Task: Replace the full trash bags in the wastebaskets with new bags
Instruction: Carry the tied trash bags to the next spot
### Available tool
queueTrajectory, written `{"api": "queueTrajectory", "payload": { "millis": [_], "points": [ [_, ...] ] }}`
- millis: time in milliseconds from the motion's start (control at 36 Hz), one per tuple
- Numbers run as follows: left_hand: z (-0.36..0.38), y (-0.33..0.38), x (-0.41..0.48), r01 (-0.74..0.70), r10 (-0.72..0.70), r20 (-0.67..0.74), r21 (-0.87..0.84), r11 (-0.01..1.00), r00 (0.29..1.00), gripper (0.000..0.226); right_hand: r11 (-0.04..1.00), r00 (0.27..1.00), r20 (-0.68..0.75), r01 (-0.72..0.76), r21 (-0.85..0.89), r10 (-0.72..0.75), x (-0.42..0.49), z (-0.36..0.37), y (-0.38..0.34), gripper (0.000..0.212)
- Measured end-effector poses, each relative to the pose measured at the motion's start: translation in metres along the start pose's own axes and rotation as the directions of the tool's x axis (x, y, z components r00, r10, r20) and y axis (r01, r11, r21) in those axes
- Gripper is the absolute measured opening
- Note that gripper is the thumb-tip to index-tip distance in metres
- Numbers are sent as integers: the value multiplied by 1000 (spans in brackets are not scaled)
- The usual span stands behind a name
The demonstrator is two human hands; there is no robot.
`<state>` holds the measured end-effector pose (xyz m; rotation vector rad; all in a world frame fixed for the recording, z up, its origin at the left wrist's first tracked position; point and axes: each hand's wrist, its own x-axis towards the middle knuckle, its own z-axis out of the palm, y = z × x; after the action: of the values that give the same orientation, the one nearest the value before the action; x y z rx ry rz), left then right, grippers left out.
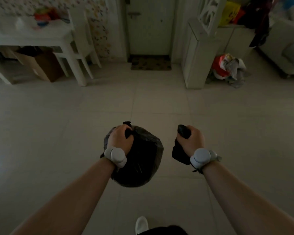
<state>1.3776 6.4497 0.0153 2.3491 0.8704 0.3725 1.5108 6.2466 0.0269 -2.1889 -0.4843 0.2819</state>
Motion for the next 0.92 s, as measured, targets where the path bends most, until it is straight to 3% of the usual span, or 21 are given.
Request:
{"api": "queueTrajectory", "payload": {
  "millis": [306, 583, 917],
  "points": [
    [68, 58, 194, 17, -16, 39, -29, 999, 999, 14, 996, 996, -24, -83, 15, 83, 194, -22, 29, 20],
    [119, 127, 359, 31, -31, 7, -41, 999, 999, 12, 998, 998, 32, -59, -34, 60, 389, -66, 36, 29],
    [158, 138, 549, 73, -71, 23, -103, 992, 997, 11, 997, 995, 95, -31, -73, 38, 578, -35, 27, 35]
  ]
}}
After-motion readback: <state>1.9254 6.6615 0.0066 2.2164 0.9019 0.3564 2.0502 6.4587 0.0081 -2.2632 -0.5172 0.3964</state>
